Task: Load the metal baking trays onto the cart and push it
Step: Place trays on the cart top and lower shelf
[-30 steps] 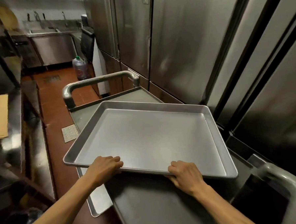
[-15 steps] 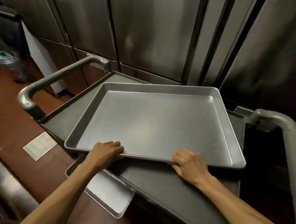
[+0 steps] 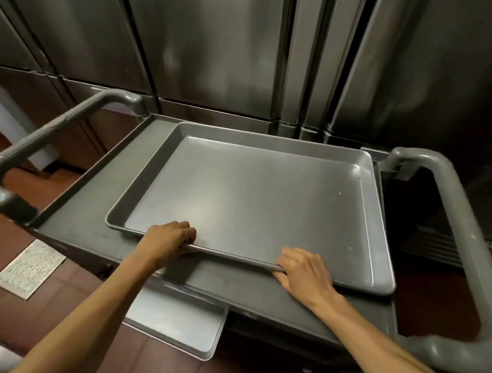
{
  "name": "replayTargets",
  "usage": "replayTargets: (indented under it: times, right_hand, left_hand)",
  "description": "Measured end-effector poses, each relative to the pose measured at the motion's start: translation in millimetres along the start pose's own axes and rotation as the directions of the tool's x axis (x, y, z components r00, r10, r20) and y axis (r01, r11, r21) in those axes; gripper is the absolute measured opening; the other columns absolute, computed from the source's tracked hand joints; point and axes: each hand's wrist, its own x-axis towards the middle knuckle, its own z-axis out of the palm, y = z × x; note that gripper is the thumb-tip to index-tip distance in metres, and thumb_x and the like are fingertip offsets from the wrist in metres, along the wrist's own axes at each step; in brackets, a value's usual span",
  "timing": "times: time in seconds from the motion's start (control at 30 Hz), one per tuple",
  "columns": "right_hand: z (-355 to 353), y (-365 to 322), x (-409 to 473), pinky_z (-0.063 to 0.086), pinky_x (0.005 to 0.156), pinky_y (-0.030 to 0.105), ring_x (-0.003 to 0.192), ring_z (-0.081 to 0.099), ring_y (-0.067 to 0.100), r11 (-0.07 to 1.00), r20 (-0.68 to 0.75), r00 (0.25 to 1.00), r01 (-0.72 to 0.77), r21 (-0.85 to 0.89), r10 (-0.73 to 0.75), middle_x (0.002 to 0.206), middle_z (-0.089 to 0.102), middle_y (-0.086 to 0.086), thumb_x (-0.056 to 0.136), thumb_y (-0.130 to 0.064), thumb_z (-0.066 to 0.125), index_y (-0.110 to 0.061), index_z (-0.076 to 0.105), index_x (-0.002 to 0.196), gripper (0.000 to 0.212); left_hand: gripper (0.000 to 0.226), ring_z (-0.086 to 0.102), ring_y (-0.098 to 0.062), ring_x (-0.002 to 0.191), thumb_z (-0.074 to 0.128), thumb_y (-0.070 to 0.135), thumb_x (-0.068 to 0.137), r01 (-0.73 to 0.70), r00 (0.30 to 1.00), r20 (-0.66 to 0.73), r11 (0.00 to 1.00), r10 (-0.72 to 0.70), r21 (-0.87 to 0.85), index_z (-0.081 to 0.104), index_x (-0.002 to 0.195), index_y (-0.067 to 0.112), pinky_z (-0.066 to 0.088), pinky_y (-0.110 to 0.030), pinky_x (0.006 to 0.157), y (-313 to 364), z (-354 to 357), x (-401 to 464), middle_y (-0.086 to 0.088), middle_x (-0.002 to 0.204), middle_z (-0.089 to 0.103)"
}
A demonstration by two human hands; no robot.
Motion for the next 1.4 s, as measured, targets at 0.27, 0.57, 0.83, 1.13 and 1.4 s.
replayTargets:
  times: [0.27,0.57,0.83,1.13,1.4]
  right_hand:
    - [5.7,-2.4,-4.7,0.033,0.052,0.029,0.077,0.058,0.024,0.988,-0.050,0.987,-0.150,0.025,0.151,0.077,0.058,-0.001,0.072,-0.040,0.075,-0.019,0.063,0.073,0.024]
    - [18.5,-44.9,-12.6,0.047,0.071,0.040,0.085,0.054,0.027,0.981,-0.143,0.978,-0.129,0.148,0.151,0.095,0.057,0.006,0.075,-0.039,0.071,-0.016,0.060,0.105,0.039]
    - [14.7,-74.4,-24.9,0.044,0.075,0.037,0.086,0.052,0.026,0.971,-0.343,0.911,-0.187,0.147,0.227,0.095,0.058,0.007,0.080,-0.030,0.070,-0.013,0.064,0.100,0.028]
    - [63.3,-181.3,-59.9,0.050,0.070,0.035,0.081,0.055,0.022,0.945,-0.137,0.972,-0.147,0.291,0.193,0.090,0.060,0.004,0.083,-0.029,0.067,-0.012,0.064,0.096,0.022]
    - [144.9,-220.2,-54.6,0.052,0.078,0.035,0.093,0.054,0.018,0.903,0.207,0.939,-0.325,0.279,0.274,0.102,0.057,0.001,0.079,-0.037,0.067,-0.016,0.056,0.111,0.039]
  left_hand:
    - [0.018,0.057,-0.033,0.083,0.073,0.024,0.082,0.022,0.985,-0.166,0.997,-0.035,-0.079,0.065,0.094,0.013,0.046,-0.040,0.065,17.9,-5.6,-22.1,-0.010,0.092,0.063]
    - [0.043,0.052,-0.028,0.101,0.068,0.035,0.083,-0.046,0.962,-0.271,0.995,0.019,-0.093,0.055,0.119,0.016,0.046,-0.042,0.084,22.5,2.7,-63.9,-0.009,0.114,0.057]
    - [0.036,0.054,-0.027,0.083,0.058,0.045,0.086,-0.224,0.950,-0.242,0.970,0.197,-0.090,0.060,0.105,0.014,0.044,-0.038,0.065,1.3,14.8,-76.4,-0.008,0.100,0.061]
    - [0.042,0.054,-0.023,0.076,0.055,0.057,0.085,-0.365,0.931,-0.084,0.915,0.356,-0.173,0.061,0.096,0.017,0.046,-0.036,0.061,-31.7,59.5,-115.4,-0.001,0.087,0.060]
    - [0.040,0.060,-0.025,0.083,0.070,0.050,0.076,-0.209,0.950,0.181,0.949,0.254,-0.237,0.063,0.098,0.017,0.051,-0.037,0.071,-68.8,139.6,-144.8,-0.002,0.094,0.063]
